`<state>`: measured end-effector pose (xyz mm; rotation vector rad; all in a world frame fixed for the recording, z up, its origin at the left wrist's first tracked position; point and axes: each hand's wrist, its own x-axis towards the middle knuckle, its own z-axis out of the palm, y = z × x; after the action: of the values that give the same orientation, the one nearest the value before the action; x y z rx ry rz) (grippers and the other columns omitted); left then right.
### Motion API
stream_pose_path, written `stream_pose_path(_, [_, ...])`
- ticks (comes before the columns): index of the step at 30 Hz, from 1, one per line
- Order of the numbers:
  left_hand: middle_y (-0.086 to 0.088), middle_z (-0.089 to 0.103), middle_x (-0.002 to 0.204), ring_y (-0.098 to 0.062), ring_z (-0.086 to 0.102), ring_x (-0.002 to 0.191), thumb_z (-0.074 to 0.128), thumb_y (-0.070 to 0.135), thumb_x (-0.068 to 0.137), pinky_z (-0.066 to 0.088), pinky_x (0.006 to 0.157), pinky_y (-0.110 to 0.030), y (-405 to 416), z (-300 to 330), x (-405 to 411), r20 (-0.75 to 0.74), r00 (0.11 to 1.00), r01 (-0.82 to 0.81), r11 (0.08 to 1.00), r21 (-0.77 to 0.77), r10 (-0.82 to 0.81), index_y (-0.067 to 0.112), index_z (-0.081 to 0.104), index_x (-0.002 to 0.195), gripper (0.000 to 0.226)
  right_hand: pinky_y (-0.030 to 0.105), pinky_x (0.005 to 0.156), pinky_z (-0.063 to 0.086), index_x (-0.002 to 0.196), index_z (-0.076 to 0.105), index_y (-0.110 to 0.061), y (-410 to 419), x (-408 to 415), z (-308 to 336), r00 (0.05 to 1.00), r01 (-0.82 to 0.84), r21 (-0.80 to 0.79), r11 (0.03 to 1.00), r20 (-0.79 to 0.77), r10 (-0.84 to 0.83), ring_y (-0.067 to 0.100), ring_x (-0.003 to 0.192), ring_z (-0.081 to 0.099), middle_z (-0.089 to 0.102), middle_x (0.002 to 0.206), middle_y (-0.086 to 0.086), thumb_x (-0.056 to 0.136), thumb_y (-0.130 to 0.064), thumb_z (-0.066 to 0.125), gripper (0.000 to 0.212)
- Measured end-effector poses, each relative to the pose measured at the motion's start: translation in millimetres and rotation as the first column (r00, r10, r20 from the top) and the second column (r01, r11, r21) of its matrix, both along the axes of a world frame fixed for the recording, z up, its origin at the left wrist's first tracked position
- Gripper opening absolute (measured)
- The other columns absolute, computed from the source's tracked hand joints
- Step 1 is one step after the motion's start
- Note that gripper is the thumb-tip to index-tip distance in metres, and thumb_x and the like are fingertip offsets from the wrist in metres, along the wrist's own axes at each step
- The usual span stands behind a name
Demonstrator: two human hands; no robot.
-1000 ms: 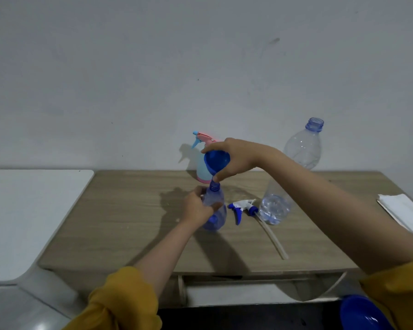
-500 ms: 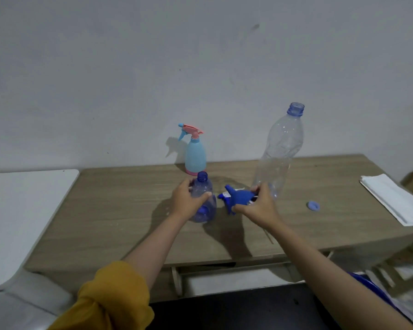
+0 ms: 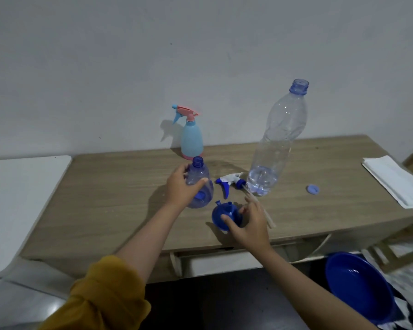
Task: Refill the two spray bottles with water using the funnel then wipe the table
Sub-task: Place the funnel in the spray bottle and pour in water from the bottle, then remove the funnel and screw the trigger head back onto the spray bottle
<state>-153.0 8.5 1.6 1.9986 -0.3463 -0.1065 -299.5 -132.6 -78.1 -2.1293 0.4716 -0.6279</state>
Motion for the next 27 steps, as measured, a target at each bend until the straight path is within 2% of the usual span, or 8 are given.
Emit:
stream_pose_path(2, [0.007,0.059,0.108,-0.009,0.056,0.096,0.079,0.029,0.071,0.044,0.078,-0.022,-0.3,-0.8,-0.1,0.0,1.0,-0.005,1.0,-0.009,0.005,0.014,0.055,0.117,0.054,0.009,0.086,0.037,0.084,0.055,-0.014,-9.0,4.4,9.7,0.988,0.042,-0.079,0.996,0.152,-0.03,0.008,0.099,0.053,0.056,0.09,-0.001,0.077,-0.042,0.069,0.032])
stream_pose_path(4, [0.008,0.058,0.106,-0.01,0.056,0.096,0.079,0.029,0.071,0.043,0.077,-0.021,-0.3,-1.1,-0.5,-0.001,1.0,-0.007,1.0,-0.016,0.007,0.014,0.056,0.116,0.052,0.015,0.077,0.04,0.086,0.058,-0.011,-22.2,15.6,19.5,0.982,0.062,-0.125,0.99,0.185,-0.038,0.011,0.085,0.054,0.057,0.085,-0.001,0.083,-0.033,0.064,0.024])
stream_pose_path(7, [0.009,0.059,0.107,-0.008,0.056,0.097,0.079,0.031,0.071,0.042,0.073,-0.016,0.7,-1.8,-0.5,0.004,1.0,-0.002,1.0,-0.022,0.002,0.017,0.055,0.117,0.054,0.019,0.07,0.04,0.094,0.062,-0.01,-41.5,43.1,28.4,0.998,0.068,-0.182,0.981,0.007,-0.067,0.019,0.086,0.058,0.062,0.091,0.001,0.087,-0.017,0.062,0.011])
stream_pose_path(10, [0.01,0.058,0.107,-0.006,0.055,0.096,0.079,0.03,0.071,0.039,0.068,-0.009,1.5,-3.2,-1.1,0.0,1.0,-0.005,1.0,-0.027,0.005,0.018,0.055,0.116,0.053,0.029,0.065,0.042,0.107,0.062,-0.01,-49.9,69.3,31.1,0.972,0.036,-0.267,0.963,-0.216,-0.097,0.024,0.088,0.062,0.065,0.098,0.006,0.091,-0.018,0.056,0.019])
stream_pose_path(12, [0.009,0.059,0.109,-0.006,0.055,0.097,0.079,0.03,0.071,0.039,0.069,-0.008,0.8,-3.3,-3.3,0.001,1.0,0.007,0.999,-0.033,-0.007,0.019,0.055,0.117,0.053,0.033,0.061,0.044,0.104,0.06,-0.007,-49.8,80.7,33.2,0.941,0.005,-0.338,0.941,-0.318,-0.119,0.03,0.085,0.063,0.066,0.095,0.01,0.09,-0.017,0.053,0.018])
stream_pose_path(16, [0.01,0.058,0.11,-0.005,0.055,0.098,0.079,0.032,0.072,0.039,0.069,-0.008,-5.4,-3.7,-8.4,0.009,1.0,0.025,0.999,-0.029,-0.025,0.02,0.055,0.117,0.053,0.036,0.069,0.047,0.106,0.056,-0.007,-52.9,89.4,42.2,0.855,-0.027,-0.381,0.924,-0.489,-0.176,0.033,0.094,0.064,0.066,0.103,0.014,0.091,-0.015,0.052,0.018])
stream_pose_path(20, [0.008,0.058,0.113,-0.006,0.055,0.099,0.079,0.033,0.072,0.038,0.068,-0.006,-9.7,-1.4,-10.3,0.029,0.998,0.054,0.999,-0.009,-0.054,0.018,0.054,0.119,0.056,0.04,0.078,0.048,0.107,0.056,-0.006,-55.5,91.4,51.7,0.81,-0.076,-0.421,0.904,-0.554,-0.19,0.033,0.099,0.062,0.065,0.106,0.014,0.091,-0.019,0.054,0.021])
stream_pose_path(27, [0.007,0.061,0.112,-0.005,0.056,0.096,0.08,0.033,0.07,0.039,0.068,-0.009,2.9,5.1,9.2,0.04,0.999,0.004,0.999,-0.034,-0.003,0.019,0.055,0.117,0.055,0.032,0.064,0.038,0.105,0.051,-0.005,-34.4,112.9,70.2,0.836,-0.187,-0.52,0.833,-0.53,-0.143,0.033,0.093,0.064,0.067,0.102,0.015,0.086,-0.023,0.055,0.026])
